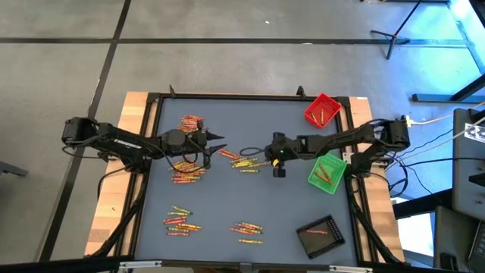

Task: Sort crayons
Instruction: Put the light green crayon into the red bin

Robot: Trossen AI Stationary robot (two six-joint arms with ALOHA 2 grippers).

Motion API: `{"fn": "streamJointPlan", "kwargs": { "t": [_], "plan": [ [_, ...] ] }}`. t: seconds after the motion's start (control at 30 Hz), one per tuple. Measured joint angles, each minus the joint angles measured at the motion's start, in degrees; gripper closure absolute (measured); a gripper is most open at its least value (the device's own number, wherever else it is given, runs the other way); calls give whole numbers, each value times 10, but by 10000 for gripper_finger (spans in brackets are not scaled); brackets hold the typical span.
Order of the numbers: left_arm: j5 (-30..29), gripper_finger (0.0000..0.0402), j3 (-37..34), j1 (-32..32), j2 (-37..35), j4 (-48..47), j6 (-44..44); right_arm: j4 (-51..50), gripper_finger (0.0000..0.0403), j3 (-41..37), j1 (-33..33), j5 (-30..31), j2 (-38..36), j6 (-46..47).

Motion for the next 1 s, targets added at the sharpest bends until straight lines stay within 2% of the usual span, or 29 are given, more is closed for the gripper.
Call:
{"fn": "streamJointPlan", "kwargs": {
  "t": [0.17,0.23,0.37,0.47,0.7,1.0],
  "plan": [
    [1,274,0,13,0,0,2,78,294,-26,-16,-72,0,-1],
    [18,274,0,20,0,-1,9,94,294,-29,-14,-95,0,-1],
    [105,274,1,36,0,-27,17,122,294,-31,-14,-98,0,-1],
    [110,274,6,56,0,-58,17,149,295,-31,-14,-79,0,5],
    [143,274,46,88,0,-189,14,91,295,-31,-14,-93,6,14],
    [148,274,56,85,0,-192,14,102,295,-31,-14,-99,65,-2]
  ]
}}
